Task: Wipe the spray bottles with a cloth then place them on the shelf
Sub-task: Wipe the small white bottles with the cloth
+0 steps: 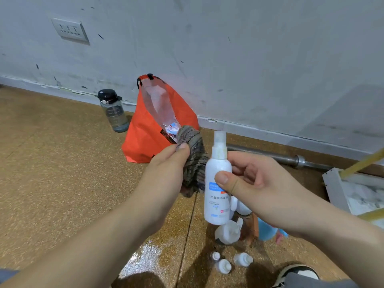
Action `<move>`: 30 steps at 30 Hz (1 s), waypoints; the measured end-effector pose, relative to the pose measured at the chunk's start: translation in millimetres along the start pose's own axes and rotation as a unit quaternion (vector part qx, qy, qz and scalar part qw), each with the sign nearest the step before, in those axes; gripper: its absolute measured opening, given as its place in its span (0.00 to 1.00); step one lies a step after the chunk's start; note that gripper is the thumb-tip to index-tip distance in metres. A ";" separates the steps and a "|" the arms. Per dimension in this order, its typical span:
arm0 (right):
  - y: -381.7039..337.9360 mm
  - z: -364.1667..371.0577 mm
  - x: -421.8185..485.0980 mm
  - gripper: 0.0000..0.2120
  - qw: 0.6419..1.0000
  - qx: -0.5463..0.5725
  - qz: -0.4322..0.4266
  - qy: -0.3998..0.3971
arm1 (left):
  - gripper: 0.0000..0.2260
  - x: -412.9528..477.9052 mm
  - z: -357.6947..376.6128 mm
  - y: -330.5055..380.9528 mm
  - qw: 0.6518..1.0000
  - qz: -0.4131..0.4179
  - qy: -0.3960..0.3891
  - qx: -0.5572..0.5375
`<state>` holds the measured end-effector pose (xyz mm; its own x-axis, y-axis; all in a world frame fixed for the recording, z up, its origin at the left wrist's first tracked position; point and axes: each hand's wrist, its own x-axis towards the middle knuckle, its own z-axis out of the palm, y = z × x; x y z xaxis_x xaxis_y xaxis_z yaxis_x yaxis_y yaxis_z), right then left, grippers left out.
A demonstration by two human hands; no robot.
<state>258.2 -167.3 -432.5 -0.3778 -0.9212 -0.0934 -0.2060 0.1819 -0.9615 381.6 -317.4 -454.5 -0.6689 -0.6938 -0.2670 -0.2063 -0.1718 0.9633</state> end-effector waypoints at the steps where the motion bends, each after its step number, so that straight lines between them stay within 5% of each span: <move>1: 2.0 -0.6 0.5 0.06 1.000 -0.007 0.015 0.013 | 0.14 -0.2 -0.6 2.9 1.000 0.008 -0.005 0.000; 5: 11.0 1.4 5.7 0.07 0.997 -0.014 0.056 0.048 | 0.16 -17.7 5.6 10.9 0.996 0.071 -0.053 0.030; 7: 10.2 4.5 4.8 0.05 0.997 -0.030 0.050 0.049 | 0.15 -27.3 10.7 3.3 0.979 0.134 -0.085 0.128; 11: 11.5 10.1 3.0 0.05 0.994 -0.089 0.027 0.053 | 0.26 -22.2 -1.7 -4.1 0.864 0.186 -0.014 0.467; 14: 11.4 12.0 4.7 0.05 0.990 -0.123 0.023 0.060 | 0.26 -21.6 -2.1 6.3 0.811 0.183 0.028 0.555; 15: 11.5 12.7 4.6 0.05 0.989 -0.133 0.021 0.060 | 0.24 -23.4 -0.3 4.5 0.822 0.195 0.022 0.534; 18: 12.2 17.7 4.6 0.05 0.981 -0.183 -0.014 0.067 | 0.15 -32.9 9.4 -2.6 0.961 0.127 -0.051 0.242; 19: 12.8 20.1 4.8 0.06 0.972 -0.221 -0.033 0.071 | 0.12 -36.9 12.5 -1.2 0.980 0.089 -0.064 0.165; 23: 11.3 28.4 4.5 0.07 0.950 -0.289 -0.089 0.074 | 0.10 -42.8 13.7 -1.2 0.994 0.078 -0.033 0.072; 30: 0.3 18.2 6.8 0.07 1.000 -0.028 0.004 -0.002 | 0.14 -28.2 10.6 -5.9 0.999 0.005 -0.034 -0.030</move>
<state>272.0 -179.8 -438.1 -0.3758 -0.9211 -0.1017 -0.2536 0.2078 -0.9447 394.1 -289.4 -452.9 -0.7175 -0.6475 -0.2566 -0.1573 -0.2082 0.9654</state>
